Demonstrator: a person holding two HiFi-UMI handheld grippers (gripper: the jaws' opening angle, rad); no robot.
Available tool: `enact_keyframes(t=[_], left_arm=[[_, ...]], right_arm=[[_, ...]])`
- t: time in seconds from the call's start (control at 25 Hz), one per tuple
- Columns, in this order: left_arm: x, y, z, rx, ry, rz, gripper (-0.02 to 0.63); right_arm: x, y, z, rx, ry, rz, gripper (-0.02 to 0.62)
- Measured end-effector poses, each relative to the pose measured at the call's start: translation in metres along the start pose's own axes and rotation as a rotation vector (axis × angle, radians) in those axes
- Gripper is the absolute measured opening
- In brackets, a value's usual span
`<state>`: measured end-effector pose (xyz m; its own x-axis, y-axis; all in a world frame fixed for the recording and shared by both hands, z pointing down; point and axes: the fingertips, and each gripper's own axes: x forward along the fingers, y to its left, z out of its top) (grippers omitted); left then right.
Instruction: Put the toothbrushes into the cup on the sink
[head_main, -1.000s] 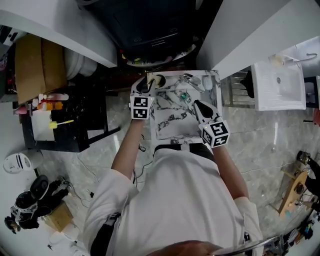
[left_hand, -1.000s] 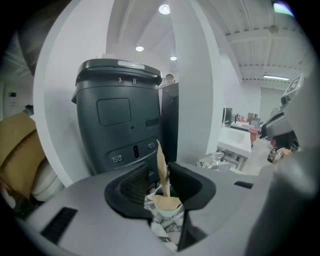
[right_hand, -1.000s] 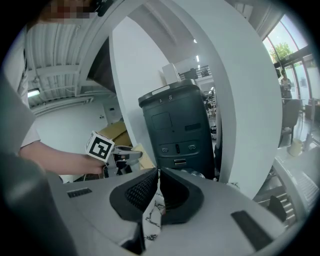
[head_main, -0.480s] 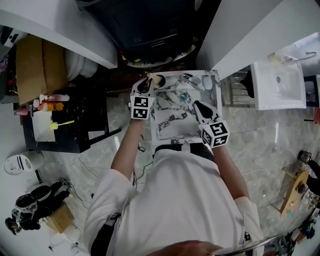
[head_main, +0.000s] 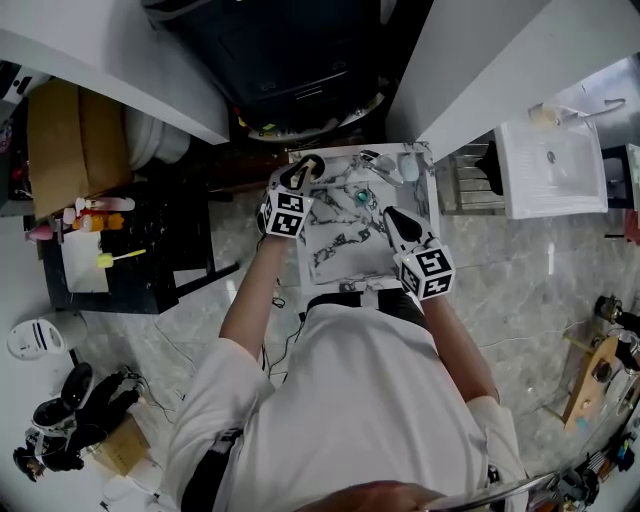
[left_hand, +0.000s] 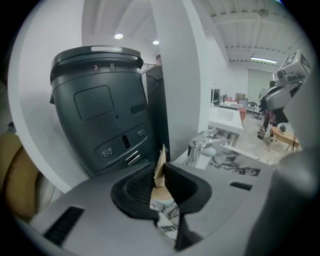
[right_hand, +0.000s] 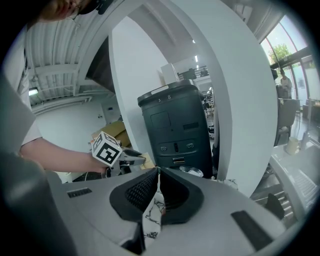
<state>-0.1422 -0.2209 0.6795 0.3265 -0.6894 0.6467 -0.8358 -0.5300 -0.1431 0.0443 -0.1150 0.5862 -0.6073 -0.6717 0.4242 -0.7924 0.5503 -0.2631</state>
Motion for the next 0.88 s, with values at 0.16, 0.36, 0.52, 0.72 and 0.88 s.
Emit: enact_keyframes(t=[0.16, 0.36, 0.52, 0.72, 0.88], left_arm=[[0.004, 0.000, -0.004, -0.018, 0.009, 0.008, 0.122], [-0.002, 0.003, -0.001, -0.044, -0.017, 0.016, 0.178], [-0.011, 0.004, 0.001, -0.057, -0.028, 0.021, 0.181], [-0.028, 0.002, 0.011, -0.085, -0.074, 0.033, 0.181], [-0.042, -0.007, 0.015, -0.125, -0.091, 0.019, 0.179]], right_arm=[[-0.002, -0.001, -0.001, 0.003, 0.002, -0.005, 0.040], [-0.002, 0.001, -0.003, 0.002, 0.005, -0.001, 0.040], [-0.001, 0.004, 0.001, -0.007, -0.001, 0.013, 0.040], [-0.001, 0.008, 0.009, -0.027, -0.012, 0.038, 0.040], [-0.002, 0.010, 0.018, -0.045, -0.021, 0.062, 0.040]])
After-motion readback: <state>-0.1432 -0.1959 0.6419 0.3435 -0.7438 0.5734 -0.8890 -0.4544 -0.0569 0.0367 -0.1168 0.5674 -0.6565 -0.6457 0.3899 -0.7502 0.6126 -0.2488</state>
